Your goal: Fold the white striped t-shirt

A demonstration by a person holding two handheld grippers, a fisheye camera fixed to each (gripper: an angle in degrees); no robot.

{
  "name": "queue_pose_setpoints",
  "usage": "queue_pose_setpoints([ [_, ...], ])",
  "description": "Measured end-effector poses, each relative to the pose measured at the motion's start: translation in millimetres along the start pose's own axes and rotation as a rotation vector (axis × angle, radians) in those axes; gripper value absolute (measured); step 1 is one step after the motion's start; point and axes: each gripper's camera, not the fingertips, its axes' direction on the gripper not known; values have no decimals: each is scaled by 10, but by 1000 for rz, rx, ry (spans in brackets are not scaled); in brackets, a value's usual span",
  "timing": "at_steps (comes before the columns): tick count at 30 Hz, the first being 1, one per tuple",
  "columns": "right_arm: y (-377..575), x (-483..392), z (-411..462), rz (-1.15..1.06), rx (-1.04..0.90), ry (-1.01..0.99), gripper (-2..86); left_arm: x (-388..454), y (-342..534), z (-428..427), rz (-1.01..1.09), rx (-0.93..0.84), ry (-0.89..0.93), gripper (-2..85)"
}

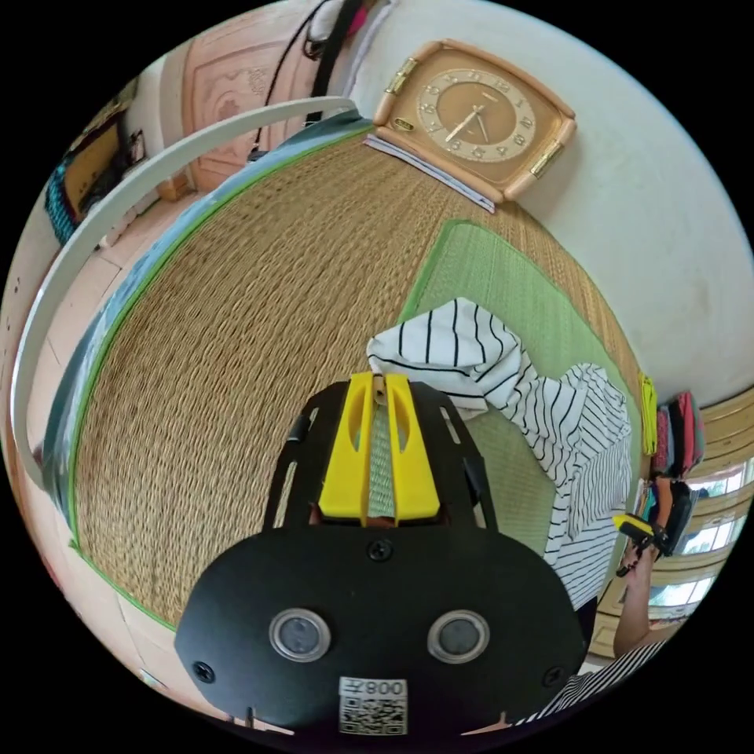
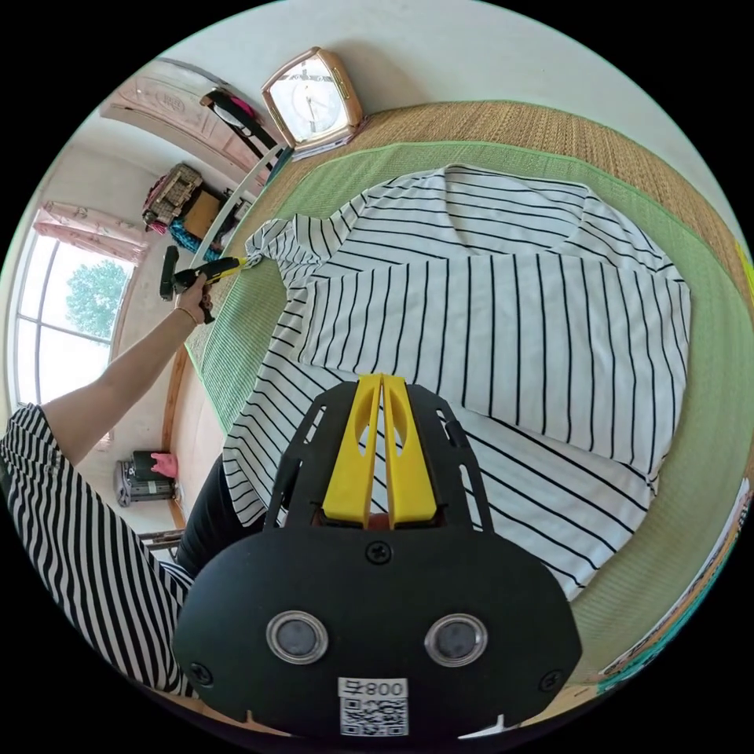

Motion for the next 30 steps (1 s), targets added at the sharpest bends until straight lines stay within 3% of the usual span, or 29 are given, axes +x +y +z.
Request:
queue_pose_setpoints([
  [3, -49, -27, 205, 6, -6, -22, 1, -3, 33, -112, 43, 7, -51, 18],
  [9, -76, -65, 487, 1, -14, -19, 1, 210, 120, -1091, 296, 278, -15, 10],
  [13, -50, -102, 687, -10, -16, -29, 2, 337, 417, -1390, 475, 278, -154, 9],
  [18, -75, -248, 774, -60, 18, -107, 6, 422, 718, -1694, 568, 322, -92, 8],
  [30, -439, -1523, 247, -482, 144, -176, 40, 1037, 1318, -2214, 828, 48, -97, 7],
])
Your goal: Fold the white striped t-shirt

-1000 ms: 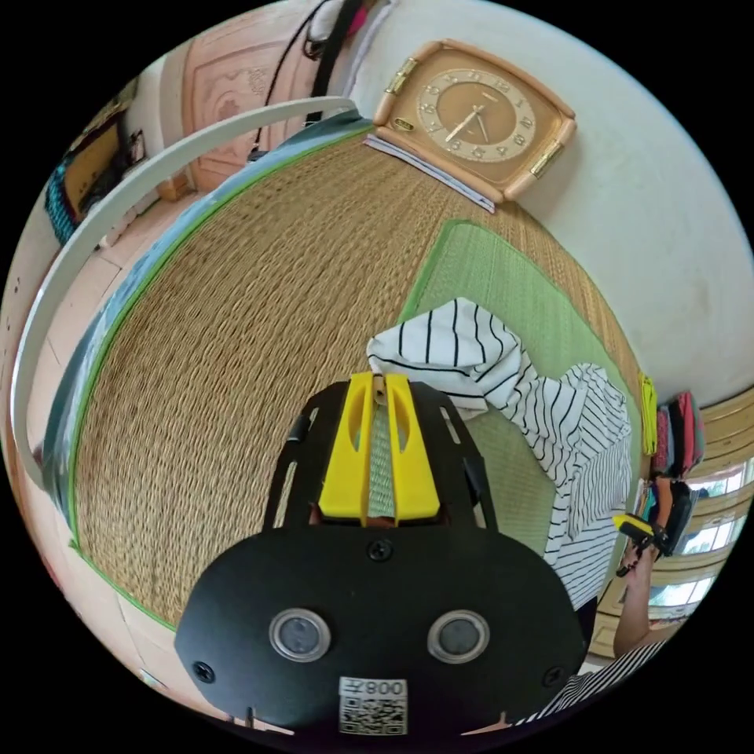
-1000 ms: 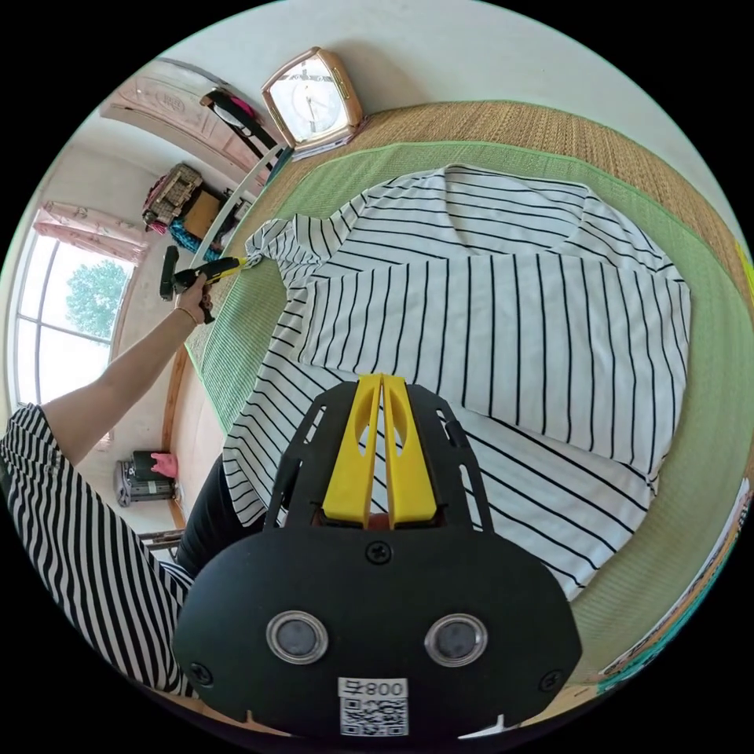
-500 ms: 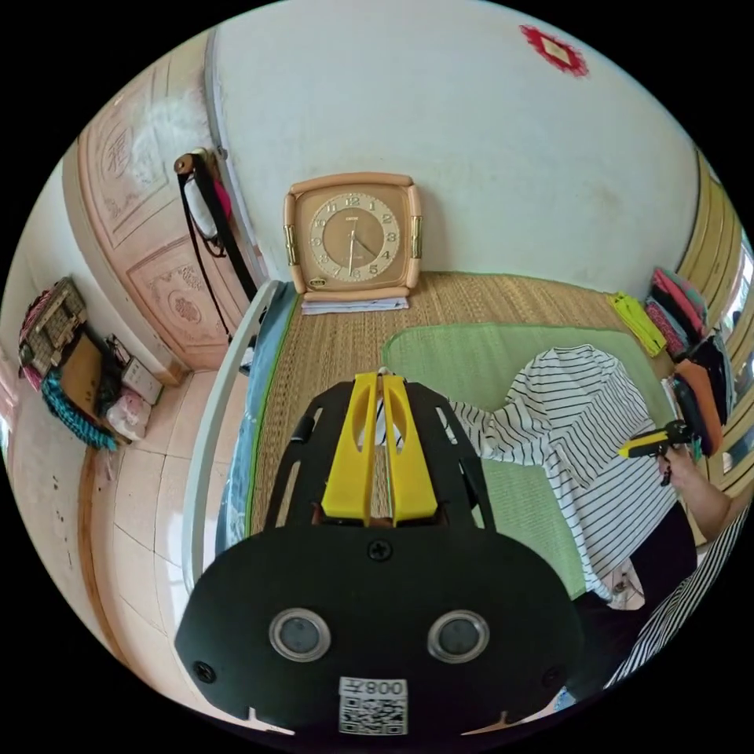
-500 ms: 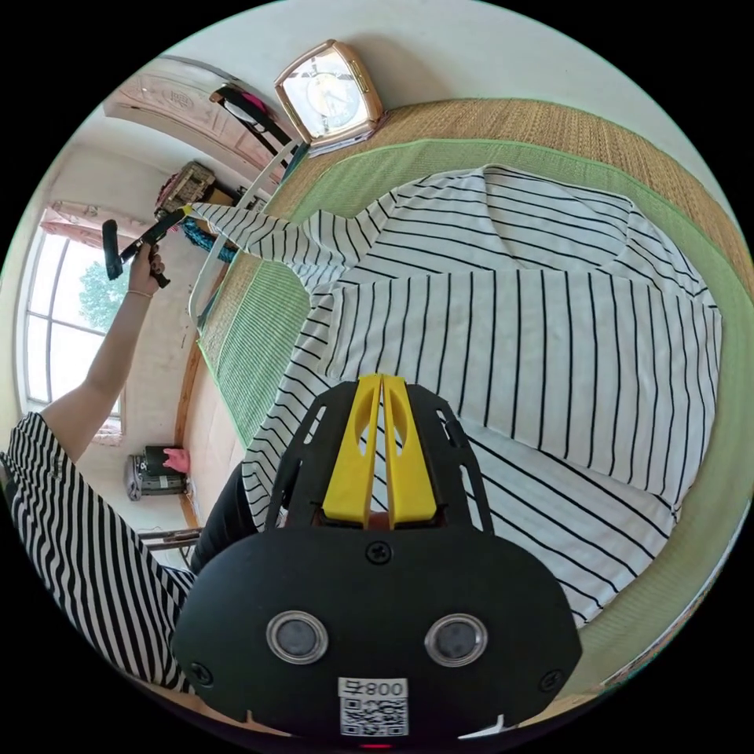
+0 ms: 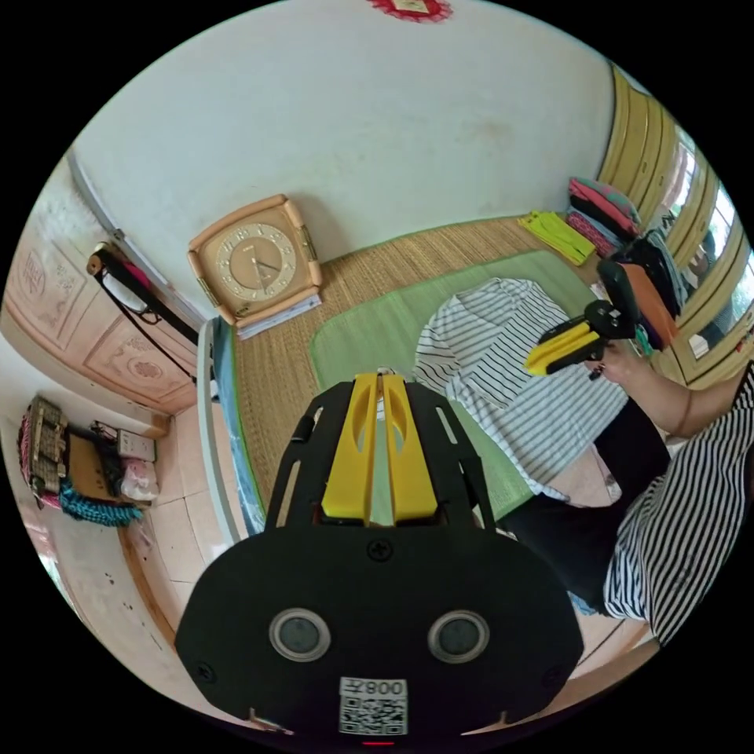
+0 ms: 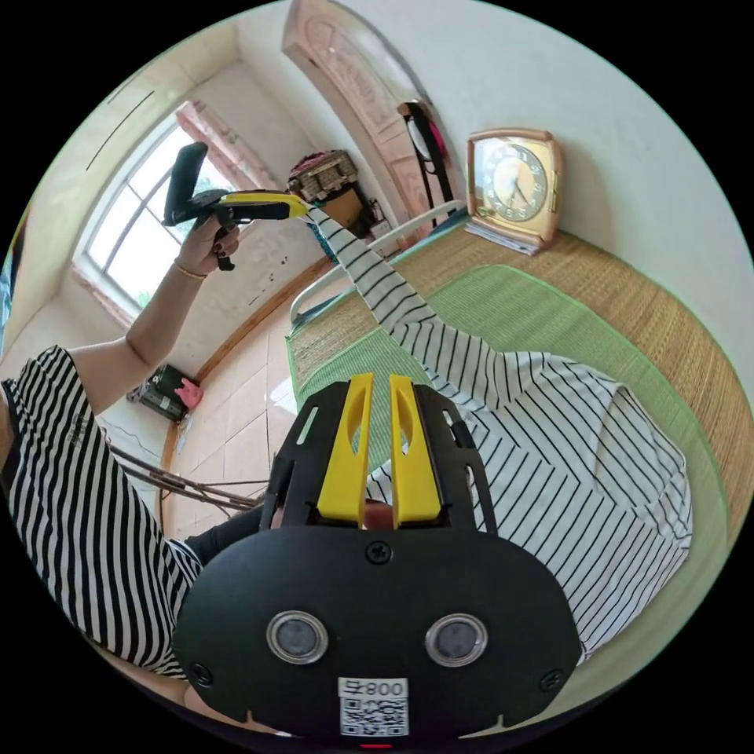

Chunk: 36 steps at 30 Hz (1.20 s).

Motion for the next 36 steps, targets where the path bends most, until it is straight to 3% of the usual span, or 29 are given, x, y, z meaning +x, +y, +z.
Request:
queue_pose_setpoints([
  [6, 344, -208, -52, -26, -24, -6, 46, 423, 429, 83, 35, -141, 157, 7],
  [10, 770, 4, -21, 76, -42, -158, 49, 643, 856, 324, -76, -149, 263, 6],
  [14, 1066, 185, 69, 167, -25, -337, 57, 784, 1216, 544, -232, -75, 435, 7],
  [22, 1379, 813, 282, 365, 23, -603, 75, 873, 1479, 772, -405, 77, 609, 7],
  [36, 956, 2466, 641, 631, 14, -565, 79, 753, 1265, 1101, -365, 68, 676, 8],
])
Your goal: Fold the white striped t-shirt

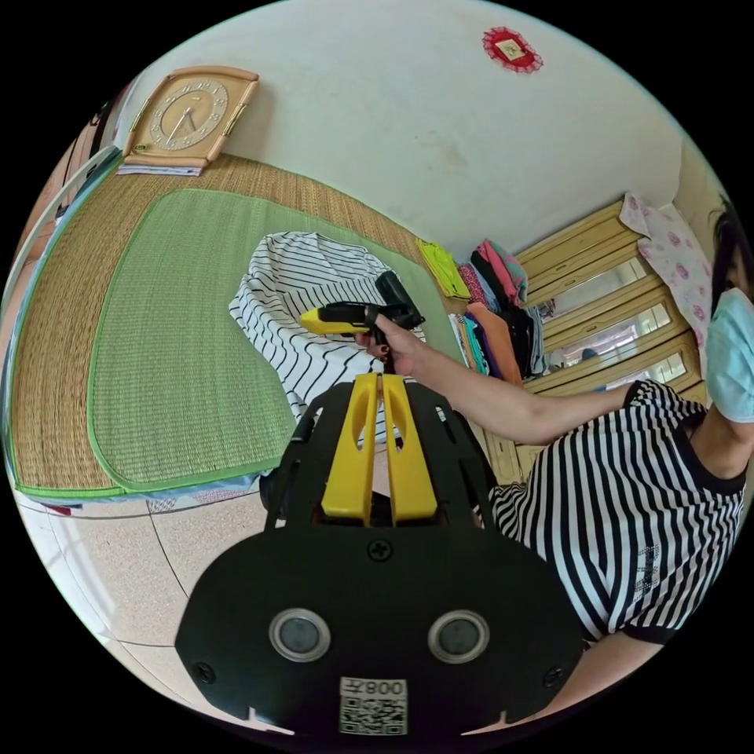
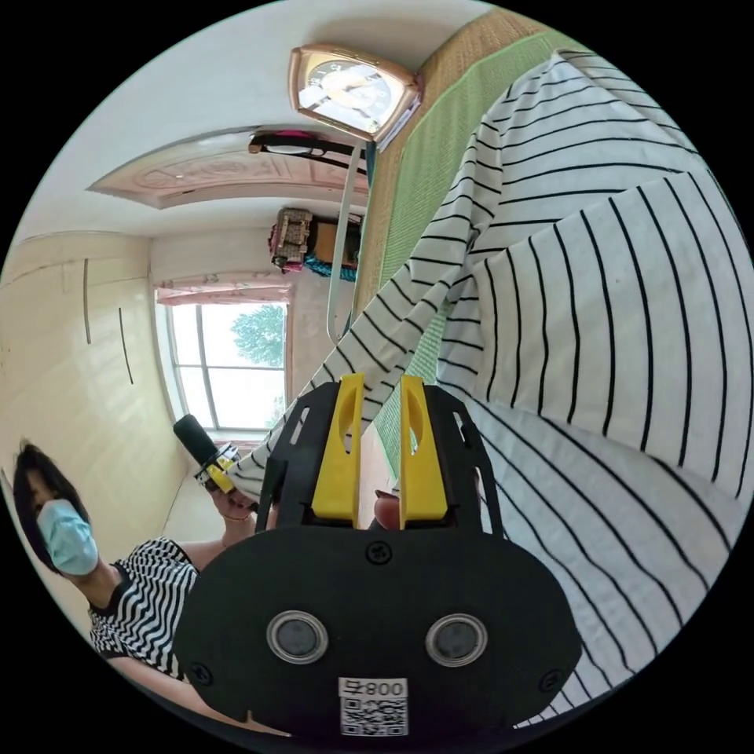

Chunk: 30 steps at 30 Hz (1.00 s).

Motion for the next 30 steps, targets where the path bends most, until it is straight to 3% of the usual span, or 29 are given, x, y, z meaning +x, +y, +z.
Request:
queue_pose_setpoints([
  [12, -701, 41, 110, 48, -51, -46, 16, -233, -493, 59, 45, -52, 36, 7],
  [22, -1062, -976, -890, -167, -215, 314, 3, -2, -1297, 740, 197, -182, 225, 6],
  [30, -1277, -855, -1167, -131, -348, 500, 1, 95, -2109, 1609, 188, -209, 365, 7],
])
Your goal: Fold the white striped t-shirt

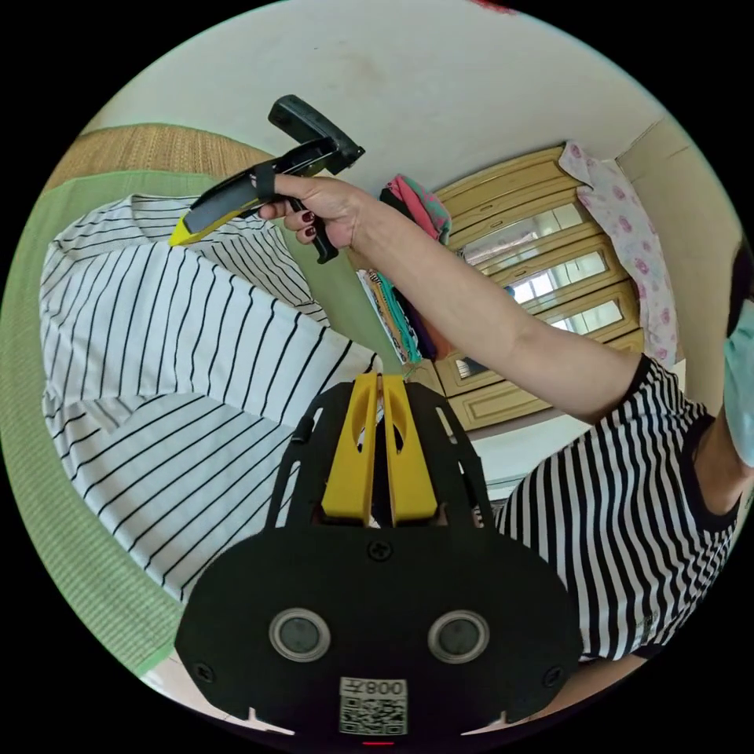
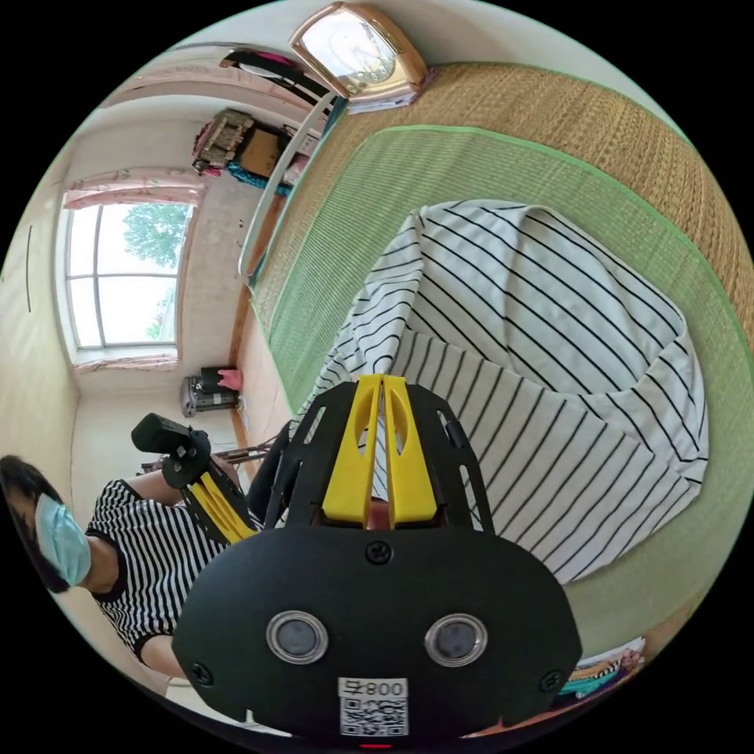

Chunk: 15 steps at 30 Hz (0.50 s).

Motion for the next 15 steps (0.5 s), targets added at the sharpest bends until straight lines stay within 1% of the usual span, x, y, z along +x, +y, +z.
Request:
queue_pose_setpoints([
  [4, 65, 222, -33, 29, -51, 106, 2, -277, -477, 316, -61, -6, 25, 8],
  [5, 163, 283, -95, 45, -45, 154, 2, -349, -603, 400, -71, -8, 28, 9],
  [8, 624, 441, -358, 73, 23, 193, 5, -526, -888, 610, -116, -23, 59, 11],
  [9, 746, 471, -420, 79, 46, 189, 5, -549, -941, 649, -122, -27, 60, 12],
  [12, 1527, 571, -714, 109, 190, 139, 13, -605, -1174, 818, -134, -47, 36, 18],
  [14, 2173, 565, -767, 134, 287, 62, 27, -606, -1317, 941, -129, -65, 32, 28],
  [15, 2314, 561, -756, 140, 305, 35, 31, -599, -1347, 970, -125, -68, 32, 31],
])
